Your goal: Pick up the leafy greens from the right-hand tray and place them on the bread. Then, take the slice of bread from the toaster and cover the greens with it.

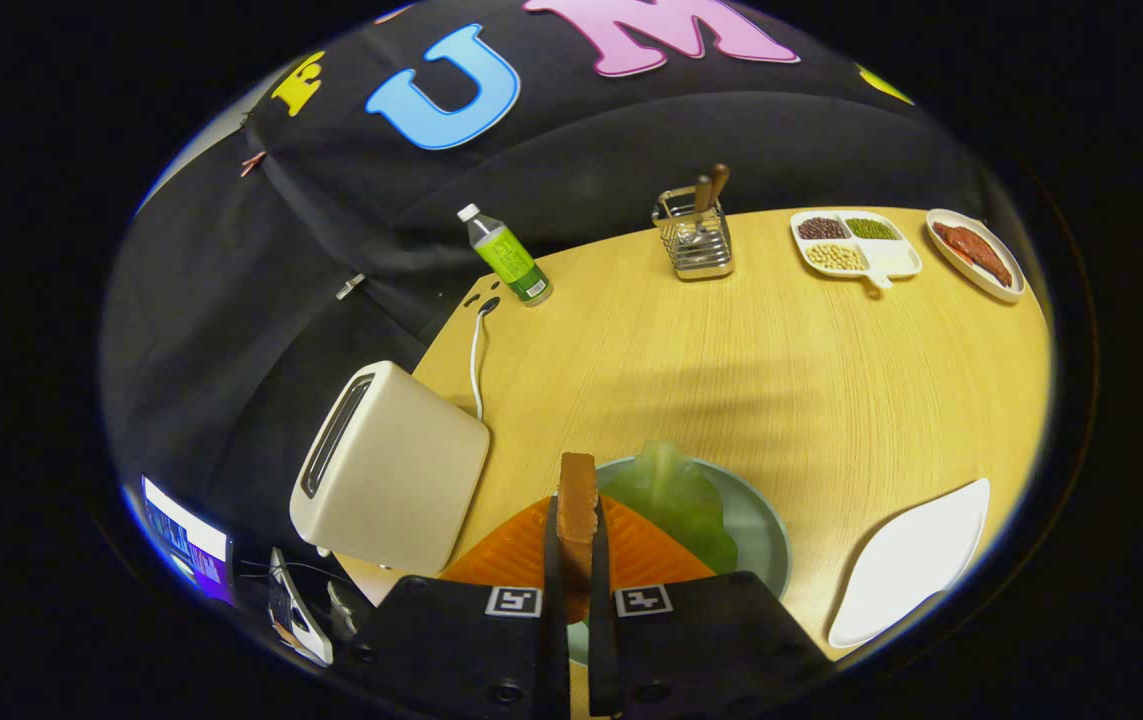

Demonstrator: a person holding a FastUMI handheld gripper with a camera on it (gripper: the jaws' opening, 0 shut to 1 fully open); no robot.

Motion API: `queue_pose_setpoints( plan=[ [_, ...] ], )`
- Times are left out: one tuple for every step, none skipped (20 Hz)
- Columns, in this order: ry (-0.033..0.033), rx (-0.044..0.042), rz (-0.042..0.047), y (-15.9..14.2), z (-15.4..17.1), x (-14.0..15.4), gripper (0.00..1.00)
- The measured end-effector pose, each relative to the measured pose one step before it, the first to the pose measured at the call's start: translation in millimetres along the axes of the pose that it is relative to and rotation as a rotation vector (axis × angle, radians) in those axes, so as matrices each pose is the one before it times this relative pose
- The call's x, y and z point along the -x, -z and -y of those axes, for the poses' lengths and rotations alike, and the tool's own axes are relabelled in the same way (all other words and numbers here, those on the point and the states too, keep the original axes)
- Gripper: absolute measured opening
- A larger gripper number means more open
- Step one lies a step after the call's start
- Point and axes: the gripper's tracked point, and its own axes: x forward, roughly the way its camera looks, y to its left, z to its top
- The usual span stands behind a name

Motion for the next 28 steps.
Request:
queue_pose_setpoints(
  plan=[
    [0.0215, 0.01208, -0.00815, 3.47, 8.13, -1.09, 0.14],
    [0.02239, 0.02114, -0.00202, 1.71, 8.48, 1.31, 0.15],
    [0.02007, 0.02444, -0.00367, 2.73, 7.31, -1.19, 0.17],
    [0.01375, 0.02335, -0.00682, 3.73, 6.33, 1.53, 0.21],
    [0.01129, 0.01923, -0.0052, 4.46, 5.37, -1.22, 0.25],
    [0.02139, 0.01829, -0.00536, 3.29, 6.66, -0.39, 0.27],
    [0.01083, 0.01489, -0.00703, 2.8, 5.38, -0.78, 0.32],
    [0.00811, 0.01104, -0.0018, 2.29, 2.42, -0.42, 0.38],
    [0.00961, 0.012, -0.00076, 1.24, 2.31, -1.18, 0.4],
    [0.0122, 0.0169, 0.00323, -0.28, 4.24, 0.24, 0.44],
    [0.01768, 0.01935, 0.00505, -0.06, 4.27, 0.39, 0.49],
    [0.01537, 0.01987, 0.00251, 1.35, 5.6, 0.82, 0.57],
    [0.01266, 0.02099, 0.00364, 0.6, 3.75, 0.95, 0.66],
    [0.00733, 0.01731, 0.00278, 0.48, 2.31, 0.99, 0.74],
    [0.00422, 0.01251, 0.00221, 1.12, 2.04, 1.16, 0.83],
    [0.00823, 0.01123, 0.01215, -1.05, 3.18, 3.19, 0.91],
    [0.01215, 0.01246, 0.01675, -3.66, 2.52, 6.35, 1.0],
    [0.0152, 0.01225, 0.02159, -4.36, 4.58, 5.7, 1.0],
    [0.01519, 0.00812, 0.02163, -5.45, 3.79, 7.07, 0.99],
    [0.01196, 0.00334, 0.02068, -5.41, 2.14, 8.83, 0.99],
    [0.01056, 0.00568, 0.02264, -6.77, 2.28, 8.95, 0.99],
    [0.01343, 0.00892, 0.02404, -7.75, 3.41, 9.7, 0.99],
    [0.02011, 0.01491, 0.02741, -8.76, 5.46, 9.49, 0.99],
    [0.02642, 0.01115, 0.02729, -10.22, 5.85, 8.73, 0.99],
    [0.02182, -0.00128, 0.02223, -10.25, 4.91, 9.15, 0.99],
    [0.01145, -0.01518, 0.01902, -9.49, 1.58, 10.04, 0.99],
    [0.01096, -0.02073, 0.02464, -11.46, 0.64, 9.99, 0.99],
    [0.01443, -0.01302, 0.02847, -12.18, 2.57, 8.68, 0.99]
  ],
)
